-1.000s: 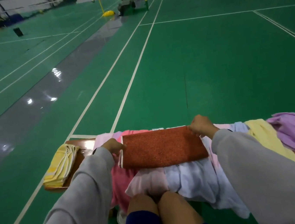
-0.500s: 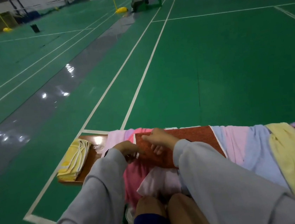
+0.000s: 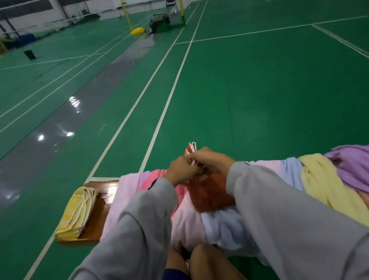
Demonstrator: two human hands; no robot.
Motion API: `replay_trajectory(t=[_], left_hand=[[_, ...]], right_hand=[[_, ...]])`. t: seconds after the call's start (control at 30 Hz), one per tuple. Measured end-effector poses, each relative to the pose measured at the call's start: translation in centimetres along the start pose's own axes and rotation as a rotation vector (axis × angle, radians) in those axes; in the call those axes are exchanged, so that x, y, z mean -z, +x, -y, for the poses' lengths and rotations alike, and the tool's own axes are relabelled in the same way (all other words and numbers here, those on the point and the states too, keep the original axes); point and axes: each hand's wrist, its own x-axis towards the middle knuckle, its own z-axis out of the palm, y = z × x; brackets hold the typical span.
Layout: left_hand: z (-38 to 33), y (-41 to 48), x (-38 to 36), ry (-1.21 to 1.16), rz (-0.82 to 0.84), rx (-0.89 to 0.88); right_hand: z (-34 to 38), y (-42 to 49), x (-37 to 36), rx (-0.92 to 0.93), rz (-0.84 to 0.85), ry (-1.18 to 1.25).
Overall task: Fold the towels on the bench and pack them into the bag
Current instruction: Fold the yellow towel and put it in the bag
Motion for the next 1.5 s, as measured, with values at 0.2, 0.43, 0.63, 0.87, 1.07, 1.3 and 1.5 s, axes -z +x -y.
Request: replay_trajectory(t=[0.2, 0.43, 0.63, 0.87, 1.07, 1.3, 1.5], left_hand=[[-4.1, 1.3, -3.8, -0.023, 0.052, -0.071], [-3.2, 2.0, -7.0, -0.061, 0.119, -0.004], [2.5, 3.1, -6.2, -0.050, 0.117, 0.234], [4.6, 3.7, -8.3, -0.462, 0.199, 0.444], [2.9, 2.8, -7.8, -0.849, 0.204, 0.474], [1.1, 1.5, -5.6, -1.070, 0.316, 0.375], [0.1, -0.4, -2.9, -1.155, 0.246, 0.292]], right_hand=[[-3.5, 1.2, 5.9, -0.020, -0.084, 0.020], [-8.9, 0.5, 9.2, -0.028, -0.330, -0.340], [-12.8, 2.2, 10.0, -0.019, -0.345, -0.310], [-13.8, 3.0, 10.3, -0.100, -0.103, -0.047], [-13.0, 2.2, 10.9, -0.132, -0.045, 0.029], [-10.6, 0.7, 11.9, -0.246, 0.159, 0.234], [-9.0, -1.7, 11.7, -0.183, 0.204, 0.450]])
